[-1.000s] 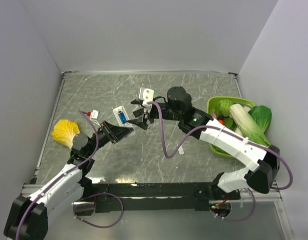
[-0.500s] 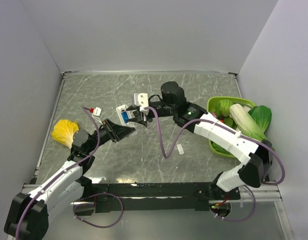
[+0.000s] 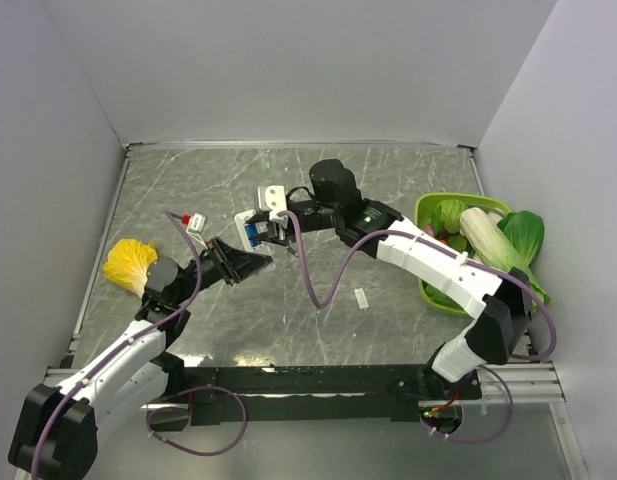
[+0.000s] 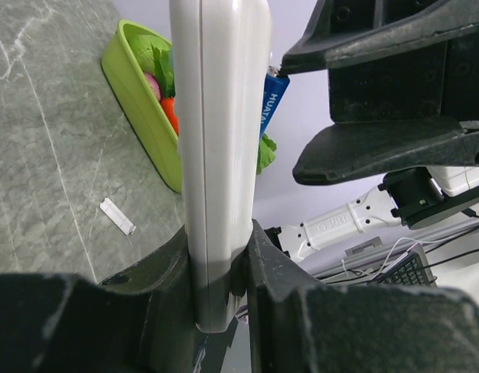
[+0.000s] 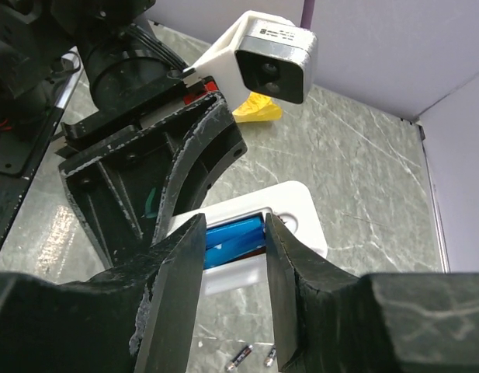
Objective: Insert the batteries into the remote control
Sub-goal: Load the battery into the remote control.
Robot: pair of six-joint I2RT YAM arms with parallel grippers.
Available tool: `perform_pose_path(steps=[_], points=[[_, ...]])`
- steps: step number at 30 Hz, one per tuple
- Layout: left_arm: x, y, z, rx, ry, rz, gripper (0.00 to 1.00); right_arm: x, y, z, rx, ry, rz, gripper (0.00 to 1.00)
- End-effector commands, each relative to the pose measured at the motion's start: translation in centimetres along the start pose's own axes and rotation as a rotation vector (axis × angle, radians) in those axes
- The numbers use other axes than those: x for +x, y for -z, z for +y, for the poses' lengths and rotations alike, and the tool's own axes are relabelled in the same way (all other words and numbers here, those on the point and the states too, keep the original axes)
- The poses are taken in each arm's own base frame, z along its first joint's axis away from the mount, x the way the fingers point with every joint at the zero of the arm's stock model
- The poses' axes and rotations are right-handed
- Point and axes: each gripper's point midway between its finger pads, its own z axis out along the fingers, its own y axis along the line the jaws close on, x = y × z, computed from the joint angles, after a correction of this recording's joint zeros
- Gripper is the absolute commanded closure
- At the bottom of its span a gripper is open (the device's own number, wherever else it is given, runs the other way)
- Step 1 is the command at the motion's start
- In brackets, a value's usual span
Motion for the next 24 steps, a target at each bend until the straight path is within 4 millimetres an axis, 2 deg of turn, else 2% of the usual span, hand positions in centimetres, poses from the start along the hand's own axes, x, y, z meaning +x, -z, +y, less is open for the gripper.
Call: perform_pose_path(steps=[1, 6, 16, 22, 24], points=[[-1.3, -0.4, -2.5, 0.075, -0.083, -0.015, 0.98, -1.7, 0.0, -1.6, 0.014, 0.054, -0.039, 0.57], [-1.4, -0.4, -2.6, 0.077, -0.086, -0.019, 0.98, -1.1, -0.3, -1.8, 0.014, 0.039, -0.03, 0.59], [-1.5, -0.3, -2.6, 0.075, -0.085, -0.031, 0.98, -0.2, -0.3, -1.1, -0.002, 0.004, -0.014, 0.74], [-2.0, -0.1, -3.4, 0.101, -0.089, -0.064, 0.98, 1.7, -0.5, 0.4, -0.034, -0.066, 0.009, 0.81], [-2.5, 0.1, -4.0, 0.118, -0.104, -0.091, 0.98, 2.9, -0.6, 1.1, -0.042, -0.096, 0.023, 0.83]])
